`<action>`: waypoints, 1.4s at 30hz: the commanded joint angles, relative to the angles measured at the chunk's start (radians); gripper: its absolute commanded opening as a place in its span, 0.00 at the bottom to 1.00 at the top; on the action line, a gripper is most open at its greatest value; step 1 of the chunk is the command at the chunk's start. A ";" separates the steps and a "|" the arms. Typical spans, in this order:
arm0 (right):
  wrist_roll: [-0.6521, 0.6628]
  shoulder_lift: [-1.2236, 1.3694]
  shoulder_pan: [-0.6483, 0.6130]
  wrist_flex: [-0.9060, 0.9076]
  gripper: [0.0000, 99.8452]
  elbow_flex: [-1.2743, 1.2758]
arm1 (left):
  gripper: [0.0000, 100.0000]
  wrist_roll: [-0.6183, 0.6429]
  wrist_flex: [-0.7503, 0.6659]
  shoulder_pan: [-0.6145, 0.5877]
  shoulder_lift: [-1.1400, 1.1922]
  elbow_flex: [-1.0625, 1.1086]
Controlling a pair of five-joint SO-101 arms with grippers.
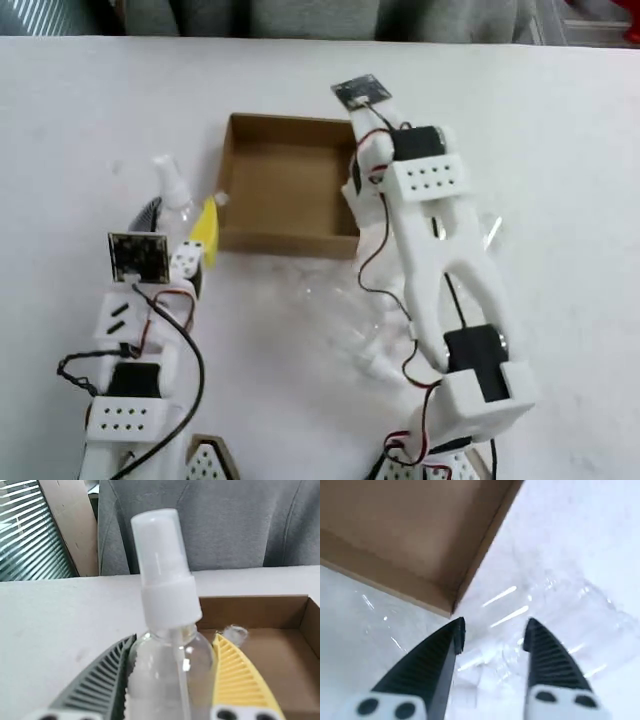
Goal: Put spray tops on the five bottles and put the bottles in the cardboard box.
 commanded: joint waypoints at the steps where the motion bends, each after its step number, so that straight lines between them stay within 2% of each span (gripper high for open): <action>1: -0.014 -0.076 0.062 0.068 0.02 0.008 | 0.10 -0.011 -0.127 0.005 0.007 -0.012; 4: -0.011 -0.124 0.113 0.038 0.05 0.140 | 0.10 -0.011 -0.210 0.005 0.007 -0.017; 7: 0.029 -0.213 0.157 -0.056 0.02 0.307 | 0.10 -0.011 -0.250 0.007 0.010 -0.071; 14: 0.037 -0.524 0.193 -0.094 0.02 0.629 | 0.10 -0.011 -0.238 0.007 0.012 -0.281; 18: 0.112 -0.691 0.269 -0.099 0.02 0.806 | 0.10 -0.009 -0.153 0.021 0.012 -0.388; 24: 0.201 -0.816 0.444 -0.222 0.02 1.013 | 0.10 -0.008 -0.140 0.130 0.019 -0.477; 29: 0.252 -0.820 0.541 -0.384 0.02 1.183 | 0.10 -0.006 -0.140 0.151 0.196 -0.608; 32: 0.292 -0.822 0.588 -0.423 0.02 1.224 | 0.10 -0.003 -0.141 0.151 0.340 -0.701; 42: 0.311 -0.819 0.595 -0.472 0.02 1.264 | 0.10 -0.002 -0.149 0.160 0.753 -0.930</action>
